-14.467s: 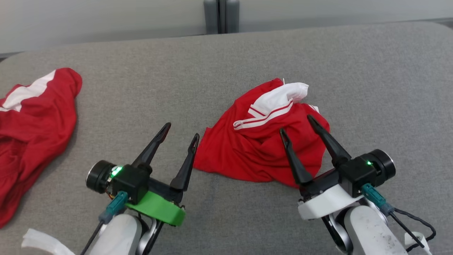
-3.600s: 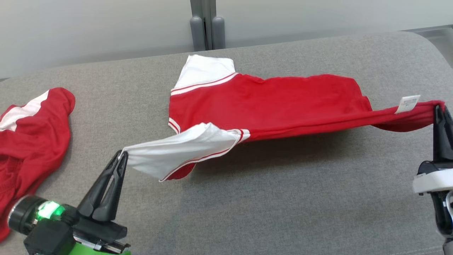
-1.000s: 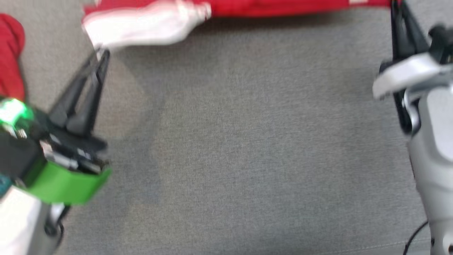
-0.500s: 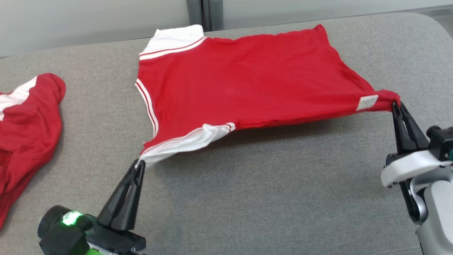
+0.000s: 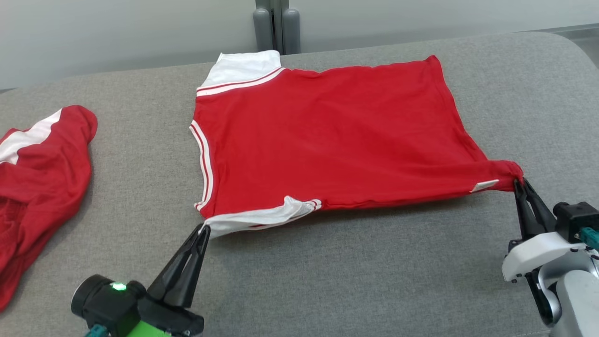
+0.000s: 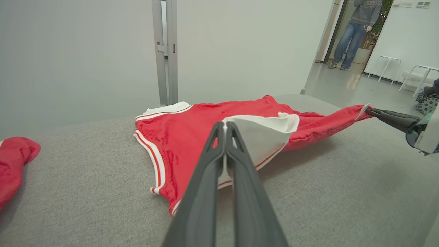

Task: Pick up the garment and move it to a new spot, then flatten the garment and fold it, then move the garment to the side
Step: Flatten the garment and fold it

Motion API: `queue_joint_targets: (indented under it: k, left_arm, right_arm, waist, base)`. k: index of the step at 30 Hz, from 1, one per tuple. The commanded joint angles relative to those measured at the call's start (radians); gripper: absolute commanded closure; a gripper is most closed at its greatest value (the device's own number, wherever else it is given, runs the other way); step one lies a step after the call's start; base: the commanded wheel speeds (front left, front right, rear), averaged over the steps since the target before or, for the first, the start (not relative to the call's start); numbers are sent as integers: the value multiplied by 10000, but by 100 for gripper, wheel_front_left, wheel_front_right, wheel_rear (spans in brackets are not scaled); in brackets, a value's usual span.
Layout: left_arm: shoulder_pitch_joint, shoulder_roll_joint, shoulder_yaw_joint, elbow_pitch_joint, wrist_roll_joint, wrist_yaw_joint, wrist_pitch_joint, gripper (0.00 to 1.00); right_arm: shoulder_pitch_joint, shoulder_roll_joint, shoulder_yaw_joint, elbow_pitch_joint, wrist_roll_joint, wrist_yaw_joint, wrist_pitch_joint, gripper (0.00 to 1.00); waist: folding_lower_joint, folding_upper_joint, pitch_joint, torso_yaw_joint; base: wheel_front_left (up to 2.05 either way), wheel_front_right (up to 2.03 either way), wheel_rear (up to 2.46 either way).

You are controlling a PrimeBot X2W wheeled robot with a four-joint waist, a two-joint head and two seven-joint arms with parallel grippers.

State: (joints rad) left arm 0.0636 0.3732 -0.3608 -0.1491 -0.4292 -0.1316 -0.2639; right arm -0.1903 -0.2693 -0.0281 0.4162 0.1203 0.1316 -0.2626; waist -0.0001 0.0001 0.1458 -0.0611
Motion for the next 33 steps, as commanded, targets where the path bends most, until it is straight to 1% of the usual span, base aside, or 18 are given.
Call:
queue_joint_targets:
  k: [1,7,11,16,21,25,28,31,32,33]
  left_arm:
    - [-395,-33,-5,193,59,24,-6,100]
    - [-1735,-306,198,1188,341,24,-5,100]
    - [-2775,-390,77,1743,494,24,-6,100]
    - [-4068,-209,-214,2260,809,23,-5,100]
    - [-5134,-165,-509,2775,1095,23,-6,100]
    - [-5760,-78,-718,3294,1277,22,-5,100]
    - [-6171,-18,-900,3631,1613,23,-5,100]
    - [-6460,-90,-1070,3942,1697,23,-5,100]
    - [-6474,-119,-1119,4099,1636,23,-5,83]
    - [-6509,-197,-1130,4238,1539,23,-6,38]
  right_arm:
    - [-358,34,52,150,-48,-18,-31,100]
    - [-1179,281,198,680,-155,-18,-31,100]
    - [-1837,382,209,1133,-240,-18,-31,100]
    - [-2830,375,53,1871,-417,-18,-31,100]
    - [-3677,297,34,2463,-521,-18,-31,100]
    - [-4223,280,109,2847,-587,-18,-31,100]
    - [-4558,263,250,3104,-641,-18,-31,100]
    - [-4734,238,408,3339,-716,-18,-30,100]
    - [-4755,232,419,3400,-728,-18,-31,92]
    - [-4752,207,419,3469,-764,-18,-31,67]
  waist:
    - [1,-1,70,-36]
    - [1,-1,531,-81]
    - [1,-1,990,-49]
    - [1,-1,1575,74]
    - [1,-1,2034,181]
    - [1,-1,2324,217]
    - [1,-1,2504,240]
    - [1,-1,2595,303]
    - [1,-1,2594,314]
    - [1,-1,2561,338]
  base:
    - [0,0,0]
    - [0,0,0]
    - [0,0,0]
    - [0,0,0]
    - [0,0,0]
    - [0,0,0]
    - [0,0,0]
    - [0,0,0]
    - [0,0,0]
    - [0,0,0]
